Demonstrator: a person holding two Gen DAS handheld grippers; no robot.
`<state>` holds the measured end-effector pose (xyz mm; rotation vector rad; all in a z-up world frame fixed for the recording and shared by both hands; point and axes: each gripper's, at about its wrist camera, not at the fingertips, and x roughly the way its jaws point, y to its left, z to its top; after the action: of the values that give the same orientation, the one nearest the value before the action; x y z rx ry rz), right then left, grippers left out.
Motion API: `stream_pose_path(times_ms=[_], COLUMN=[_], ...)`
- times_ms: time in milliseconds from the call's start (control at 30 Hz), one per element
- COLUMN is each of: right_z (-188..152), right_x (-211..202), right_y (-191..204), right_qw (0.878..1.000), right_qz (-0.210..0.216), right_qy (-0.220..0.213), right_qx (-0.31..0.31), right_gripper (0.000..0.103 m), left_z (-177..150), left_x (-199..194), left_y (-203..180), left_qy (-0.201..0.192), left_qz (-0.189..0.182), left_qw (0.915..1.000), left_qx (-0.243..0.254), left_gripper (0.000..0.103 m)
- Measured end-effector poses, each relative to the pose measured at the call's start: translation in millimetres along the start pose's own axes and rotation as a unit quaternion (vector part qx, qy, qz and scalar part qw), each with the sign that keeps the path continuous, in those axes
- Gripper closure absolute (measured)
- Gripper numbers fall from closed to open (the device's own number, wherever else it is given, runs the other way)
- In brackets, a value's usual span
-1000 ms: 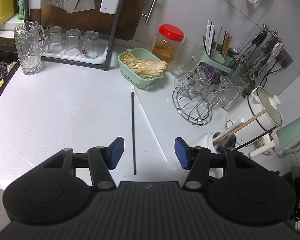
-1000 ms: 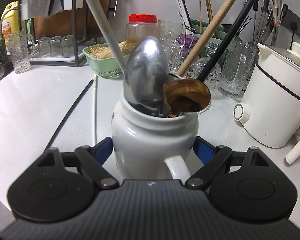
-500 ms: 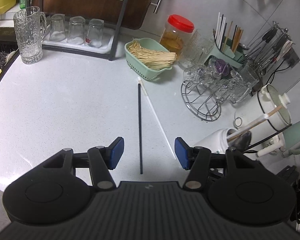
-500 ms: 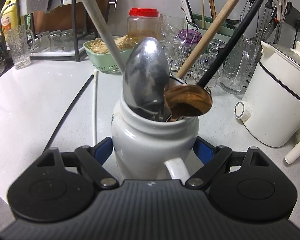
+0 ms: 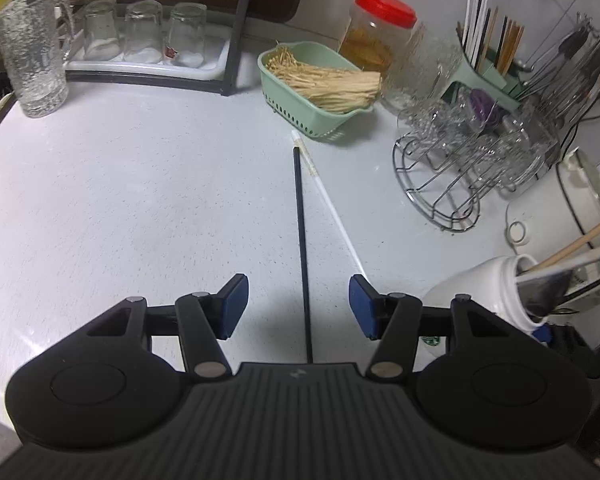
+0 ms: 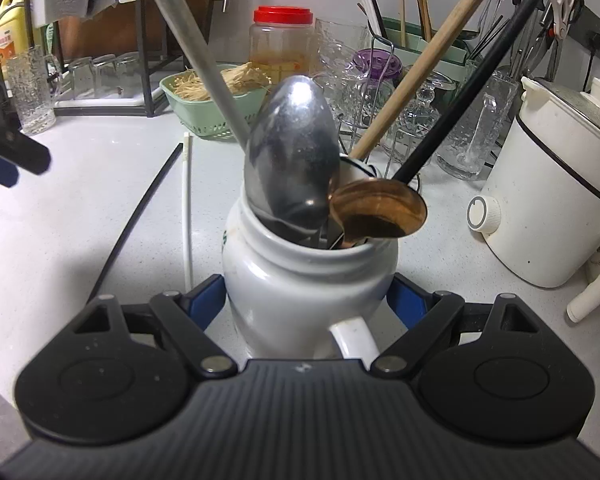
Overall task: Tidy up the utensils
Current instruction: 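Lower the left tool onto the thin black chopstick and close it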
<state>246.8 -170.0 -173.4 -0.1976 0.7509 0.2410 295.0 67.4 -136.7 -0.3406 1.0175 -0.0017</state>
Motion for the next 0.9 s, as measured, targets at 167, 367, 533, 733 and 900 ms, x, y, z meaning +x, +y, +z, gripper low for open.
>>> stream_pose_path(times_ms=[167,367,533,733,900], right_z=[1.2,3.0,4.8,5.4,5.3], right_x=[0.0,1.1,2.5,2.8,3.5], right_y=[1.0,0.8,0.0,-0.3,-0.5], right_qw=[1.0,1.0,1.0,1.0,1.0], right_qz=[-0.002,-0.002,-0.003,-0.003,-0.003], right_qy=[0.002,0.008,0.011,0.013,0.012], right_qx=[0.002,0.003,0.005,0.006,0.007], right_gripper=[0.014,0.014,0.014,0.014,0.014], left_z=[8.2,20.8,38.8,64.3,78.1], left_x=[30.0,75.7,101.8,125.7,145.0], left_y=[1.5,5.7,4.7,-5.5,-19.1], left_qy=[0.01,0.018,0.013,-0.004,-0.013], left_qz=[0.013,0.025,0.026,0.026,0.046], left_qw=[0.9998,0.999,0.9989,0.9984,0.9961], left_qx=[0.015,0.031,0.037,0.051,0.074], left_gripper=[0.043,0.052,0.055,0.057,0.07])
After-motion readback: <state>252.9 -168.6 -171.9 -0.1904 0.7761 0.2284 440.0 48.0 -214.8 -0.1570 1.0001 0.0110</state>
